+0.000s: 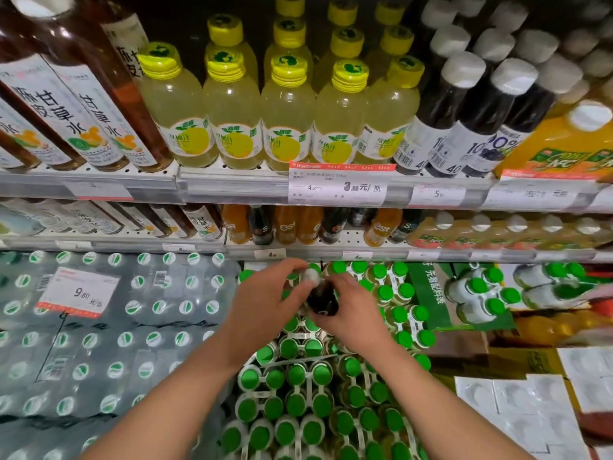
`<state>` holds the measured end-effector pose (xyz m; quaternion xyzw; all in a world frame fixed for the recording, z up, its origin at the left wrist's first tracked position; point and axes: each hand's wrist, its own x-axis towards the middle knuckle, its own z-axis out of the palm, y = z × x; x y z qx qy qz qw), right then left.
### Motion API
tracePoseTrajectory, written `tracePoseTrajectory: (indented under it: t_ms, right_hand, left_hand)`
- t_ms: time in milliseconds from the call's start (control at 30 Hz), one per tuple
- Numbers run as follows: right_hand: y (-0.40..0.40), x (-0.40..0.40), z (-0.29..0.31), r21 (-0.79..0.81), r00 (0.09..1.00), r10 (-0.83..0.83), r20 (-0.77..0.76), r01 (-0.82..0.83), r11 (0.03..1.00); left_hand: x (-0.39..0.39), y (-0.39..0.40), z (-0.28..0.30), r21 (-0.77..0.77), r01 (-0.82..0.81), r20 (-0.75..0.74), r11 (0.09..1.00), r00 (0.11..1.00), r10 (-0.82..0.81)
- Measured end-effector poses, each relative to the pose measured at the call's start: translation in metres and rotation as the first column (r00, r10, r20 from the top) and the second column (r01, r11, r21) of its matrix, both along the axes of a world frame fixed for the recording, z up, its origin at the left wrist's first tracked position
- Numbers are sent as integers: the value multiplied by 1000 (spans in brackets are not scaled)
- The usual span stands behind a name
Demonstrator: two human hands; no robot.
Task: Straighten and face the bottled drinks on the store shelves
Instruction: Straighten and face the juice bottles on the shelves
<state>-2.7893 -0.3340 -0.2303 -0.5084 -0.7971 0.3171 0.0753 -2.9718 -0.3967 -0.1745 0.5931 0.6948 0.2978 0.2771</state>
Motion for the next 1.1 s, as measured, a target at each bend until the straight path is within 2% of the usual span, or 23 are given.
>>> tracePoseTrajectory:
  t_ms: [67,200,333,467,633,767,967,1100]
  right_hand:
    - [4,11,0,9,1000,-27,6,27,1000]
    - [9,28,1,4,997,-79,22,79,997]
    - [5,43,0,-14,995,-95,12,96,995]
    - [-3,56,-9,-59,993,-117,26,118,991]
    - [-13,71,-14,-101,987,-159,-8,157,982]
    - [-14,82,-12,-93,975,-219,-21,216,972]
    - [3,91,-4,-193,955,-296,27,295,936]
    - [22,91,-2,-207,942,-336,-23,324,923]
  left_hand:
    - [-7,7,0,-32,-42,-20,999,999,41]
    - [-28,33,-1,-159,-238,-60,958,971,231]
    - [-42,61,-7,-169,-361,-115,917,931,346]
    - [-49,86,-14,-237,-418,-191,877,905,380]
    - [-57,101,-27,-207,-429,-124,879,903,411]
    - [-62,112,-33,-224,-447,-243,866,886,395]
    - [-64,121,-38,-175,-492,-323,853,847,422]
    - [-65,121,-36,-191,-532,-347,825,823,450]
